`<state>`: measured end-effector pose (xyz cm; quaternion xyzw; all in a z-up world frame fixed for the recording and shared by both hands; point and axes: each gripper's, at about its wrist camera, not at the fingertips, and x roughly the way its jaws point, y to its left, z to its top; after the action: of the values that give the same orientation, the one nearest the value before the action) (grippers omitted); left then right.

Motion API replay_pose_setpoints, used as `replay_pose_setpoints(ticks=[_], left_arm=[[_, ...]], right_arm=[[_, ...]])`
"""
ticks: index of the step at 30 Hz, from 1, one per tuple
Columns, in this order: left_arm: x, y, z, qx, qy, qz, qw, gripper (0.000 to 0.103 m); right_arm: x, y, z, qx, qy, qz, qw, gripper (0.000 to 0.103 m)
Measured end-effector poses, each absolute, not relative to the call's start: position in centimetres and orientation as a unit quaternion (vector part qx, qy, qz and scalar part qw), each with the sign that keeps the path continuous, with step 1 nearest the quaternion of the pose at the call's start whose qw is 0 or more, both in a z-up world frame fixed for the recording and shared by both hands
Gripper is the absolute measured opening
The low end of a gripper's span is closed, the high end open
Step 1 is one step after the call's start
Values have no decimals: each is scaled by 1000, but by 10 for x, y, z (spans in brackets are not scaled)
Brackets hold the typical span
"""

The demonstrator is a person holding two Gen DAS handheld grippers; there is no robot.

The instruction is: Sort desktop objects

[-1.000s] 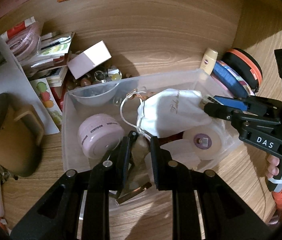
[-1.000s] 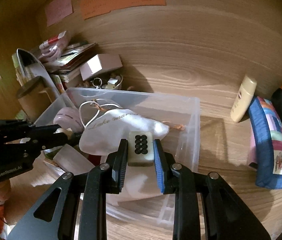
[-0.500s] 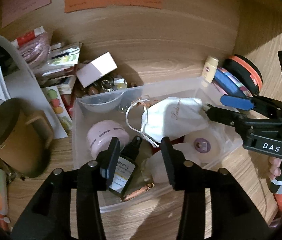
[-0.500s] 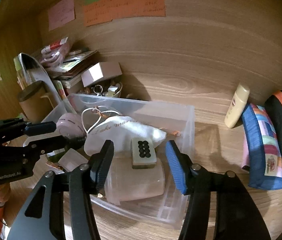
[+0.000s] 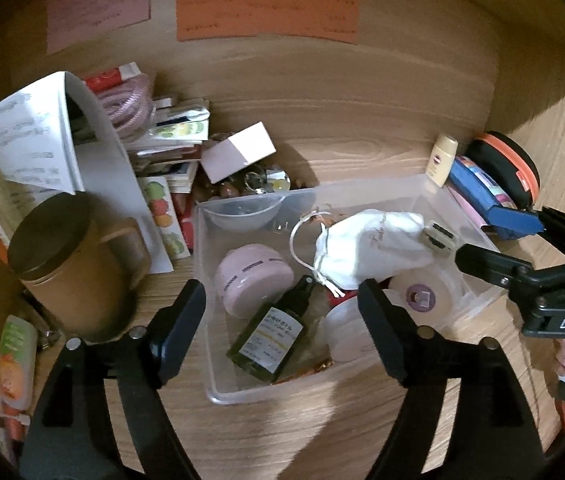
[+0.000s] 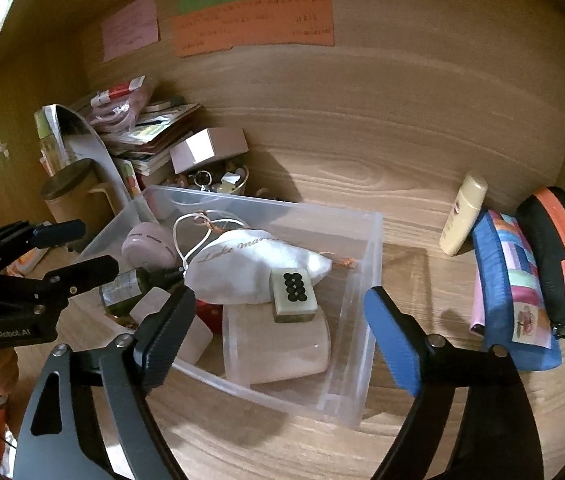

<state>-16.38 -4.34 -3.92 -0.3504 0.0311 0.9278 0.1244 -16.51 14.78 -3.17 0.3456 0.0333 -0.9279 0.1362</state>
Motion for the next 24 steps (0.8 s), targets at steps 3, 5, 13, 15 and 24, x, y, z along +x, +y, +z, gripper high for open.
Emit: replay_pose_setpoints(ticks=[3, 5, 13, 15, 24], left_arm=[[-160, -47, -37, -351, 26, 929, 117, 83], [-156, -50, -34, -348, 24, 931, 110, 85], [-133, -64, -16, -332, -9, 937, 109, 94], [-126, -66, -12, -324, -12, 941, 100, 94], [-92, -62, -7, -302, 1, 950, 83, 94]], right_arm=[[-158, 149, -28, 344, 32, -929, 131, 85], [-153, 151, -24, 339, 26, -931, 130, 86], [-119, 162, -8, 301, -23, -944, 130, 99], [-111, 162, -5, 290, -32, -948, 130, 100], [-70, 156, 1, 248, -34, -963, 100, 100]])
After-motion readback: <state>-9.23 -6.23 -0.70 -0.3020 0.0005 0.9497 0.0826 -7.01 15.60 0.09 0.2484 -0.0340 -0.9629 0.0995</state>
